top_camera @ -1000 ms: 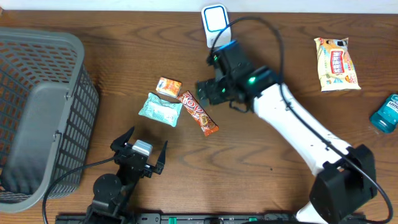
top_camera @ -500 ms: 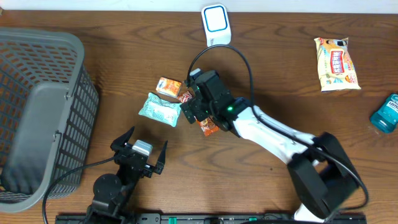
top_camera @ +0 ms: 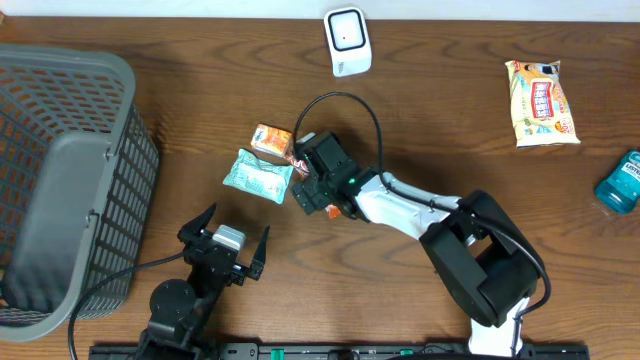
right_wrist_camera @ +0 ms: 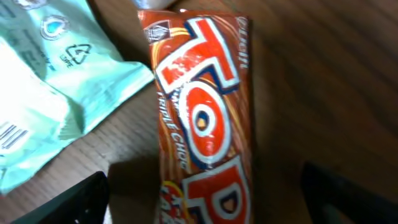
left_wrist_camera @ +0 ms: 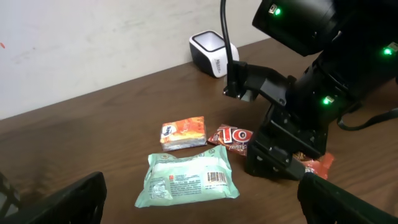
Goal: Scan the item barcode
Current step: 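Lower the right gripper onto the red Top bar and grasp it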
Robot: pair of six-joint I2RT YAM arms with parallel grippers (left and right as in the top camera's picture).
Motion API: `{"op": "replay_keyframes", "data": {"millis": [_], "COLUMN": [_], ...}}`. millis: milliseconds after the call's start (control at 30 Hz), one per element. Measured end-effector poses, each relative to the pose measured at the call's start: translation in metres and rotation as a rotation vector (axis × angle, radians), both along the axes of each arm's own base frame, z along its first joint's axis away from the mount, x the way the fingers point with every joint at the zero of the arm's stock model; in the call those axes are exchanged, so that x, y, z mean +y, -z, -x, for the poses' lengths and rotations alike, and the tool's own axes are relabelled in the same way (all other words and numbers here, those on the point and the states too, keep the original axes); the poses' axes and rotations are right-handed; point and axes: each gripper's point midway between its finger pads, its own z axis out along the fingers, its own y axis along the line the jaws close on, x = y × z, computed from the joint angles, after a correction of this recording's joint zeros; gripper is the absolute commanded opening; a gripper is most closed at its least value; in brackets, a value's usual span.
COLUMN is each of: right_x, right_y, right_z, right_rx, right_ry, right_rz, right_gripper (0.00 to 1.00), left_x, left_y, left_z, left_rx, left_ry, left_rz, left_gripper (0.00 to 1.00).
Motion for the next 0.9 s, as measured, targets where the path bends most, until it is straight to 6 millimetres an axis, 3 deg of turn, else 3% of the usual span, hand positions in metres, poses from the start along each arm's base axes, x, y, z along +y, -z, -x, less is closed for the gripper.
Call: {"op": "replay_keyframes", "data": {"millis": [267,533,667,900], "right_x": [0.0037,0.0036,0.0032,0.0011], "right_y": [0.0003,0.0001,0.0001,-0.0024], "right_z": [0.0029,0.0026,0.0021,0.0021], "right_rx": [-0.002,-0.004,-0.007,0.012], "right_ry": [-0.01,-0.012,-0.011,0.022], "right_rz": [0.001,0.003,0.005,-0.001], "right_gripper": [0.74,0.3,0.01,0.01], "left_x": [0.0,0.0,0.0,0.0], "left_y": [0.0,0.0,0.0,0.0], "left_z": [0.0,0.0,0.0,0.0], "left_rx": [0.0,0.0,0.0,0.0], "left_ry": [0.0,0.0,0.0,0.0], "left_rz": [0.0,0.0,0.0,0.0], "left_gripper": [0.98,0.98,0.98,0.98]}}
